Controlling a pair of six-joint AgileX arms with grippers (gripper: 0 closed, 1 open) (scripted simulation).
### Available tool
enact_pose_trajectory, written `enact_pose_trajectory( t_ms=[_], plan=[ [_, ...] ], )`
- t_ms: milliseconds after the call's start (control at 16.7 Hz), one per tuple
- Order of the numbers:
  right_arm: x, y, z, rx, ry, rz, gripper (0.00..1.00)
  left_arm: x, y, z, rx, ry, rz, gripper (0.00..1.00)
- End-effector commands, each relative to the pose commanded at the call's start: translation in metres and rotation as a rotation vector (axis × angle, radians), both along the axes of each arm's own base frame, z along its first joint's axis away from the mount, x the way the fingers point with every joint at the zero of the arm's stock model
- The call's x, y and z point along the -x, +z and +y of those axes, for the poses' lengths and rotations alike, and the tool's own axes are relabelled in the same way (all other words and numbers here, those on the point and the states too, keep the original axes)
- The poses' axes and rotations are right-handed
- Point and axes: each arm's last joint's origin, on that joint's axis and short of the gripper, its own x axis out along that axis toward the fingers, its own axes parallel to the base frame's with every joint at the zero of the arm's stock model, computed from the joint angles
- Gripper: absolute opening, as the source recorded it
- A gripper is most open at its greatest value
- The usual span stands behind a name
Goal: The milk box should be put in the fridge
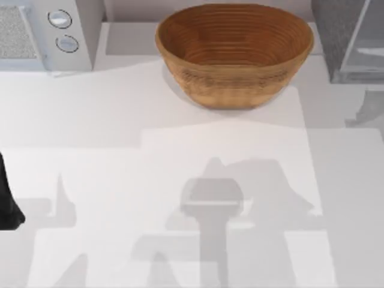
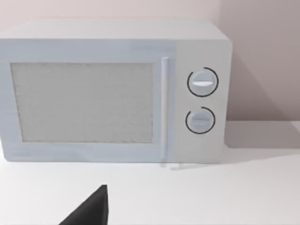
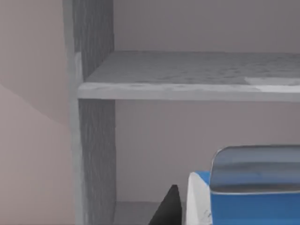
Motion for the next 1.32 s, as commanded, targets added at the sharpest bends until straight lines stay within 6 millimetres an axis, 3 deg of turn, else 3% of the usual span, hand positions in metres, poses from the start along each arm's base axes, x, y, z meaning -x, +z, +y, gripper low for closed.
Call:
enact_pose_trajectory(
  t_ms=[120,300,540,780,1320],
  plan=[
    [-0.043,-0.016,-0.014,-0.001,0.000,0.026,0.00,0.000,0.000,0.000,0.000,0.000,0.000,1.00],
    [-0.098,-0.059,-0.035,-0.007,0.001,0.069,0.00,0.000,0.000,0.000,0.000,0.000,0.000,1.00],
    [-0.141,-0.121,-0.059,-0.016,0.004,0.106,0.00,0.000,0.000,0.000,0.000,0.000,0.000,1.00],
    [-0.156,-0.155,-0.070,-0.019,0.007,0.114,0.00,0.000,0.000,0.000,0.000,0.000,0.000,1.00],
    [-0.164,-0.156,-0.069,-0.021,0.015,0.111,0.00,0.000,0.000,0.000,0.000,0.000,0.000,1.00]
  ],
)
